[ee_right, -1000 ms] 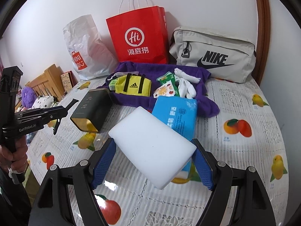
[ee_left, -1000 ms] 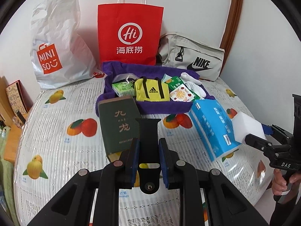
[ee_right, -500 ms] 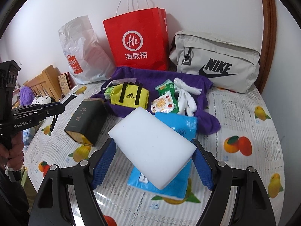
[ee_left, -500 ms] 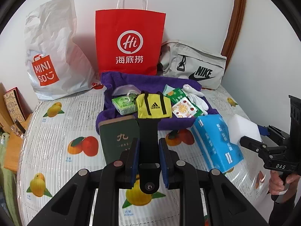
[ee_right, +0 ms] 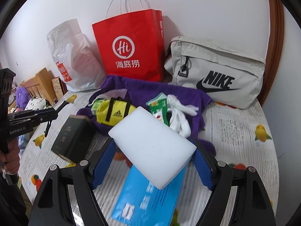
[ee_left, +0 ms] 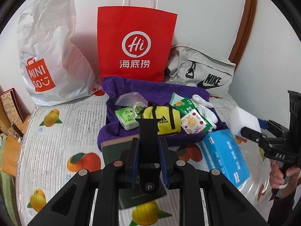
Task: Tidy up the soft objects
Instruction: 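Carry the sponge and black strap in both tools over the purple towel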
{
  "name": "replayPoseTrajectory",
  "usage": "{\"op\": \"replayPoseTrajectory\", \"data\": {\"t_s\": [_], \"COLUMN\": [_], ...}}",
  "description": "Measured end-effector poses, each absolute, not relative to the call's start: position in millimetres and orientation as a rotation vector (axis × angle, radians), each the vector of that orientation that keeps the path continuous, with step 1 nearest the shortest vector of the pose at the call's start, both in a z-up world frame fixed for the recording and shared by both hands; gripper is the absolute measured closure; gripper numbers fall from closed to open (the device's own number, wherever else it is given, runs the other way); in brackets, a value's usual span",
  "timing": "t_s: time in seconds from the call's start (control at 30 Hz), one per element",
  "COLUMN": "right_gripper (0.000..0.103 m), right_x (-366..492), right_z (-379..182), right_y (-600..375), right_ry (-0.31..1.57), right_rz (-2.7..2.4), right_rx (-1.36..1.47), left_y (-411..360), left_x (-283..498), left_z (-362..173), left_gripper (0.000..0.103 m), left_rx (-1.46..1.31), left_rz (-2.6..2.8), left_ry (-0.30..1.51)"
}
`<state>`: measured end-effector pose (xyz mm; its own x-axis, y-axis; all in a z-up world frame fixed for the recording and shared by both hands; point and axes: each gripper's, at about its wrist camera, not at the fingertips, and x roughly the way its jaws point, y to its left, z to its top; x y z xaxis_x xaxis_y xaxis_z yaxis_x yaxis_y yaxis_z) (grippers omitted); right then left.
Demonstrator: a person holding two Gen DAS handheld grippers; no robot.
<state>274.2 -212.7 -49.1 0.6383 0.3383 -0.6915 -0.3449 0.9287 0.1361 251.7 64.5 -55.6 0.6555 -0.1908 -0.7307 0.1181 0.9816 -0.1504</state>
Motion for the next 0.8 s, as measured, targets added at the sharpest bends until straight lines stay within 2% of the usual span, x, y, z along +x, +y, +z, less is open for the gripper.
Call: {"op": "replayPoseTrajectory", "data": {"t_s": [0.8], "right_gripper": [0.024], "right_x": [357.9], "right_z": [-63.3], "right_y": [-200.3], "right_ry": [0.820], "right_rz": [0.391], "right_rx": [-0.012], "left_y": [72.1], "left_x": [321.0], "left_z": [-70.3], "left_gripper": [0.083], "left_rx": [-0.111], "left_rz": [-0.167], "left_ry": [0.865]}}
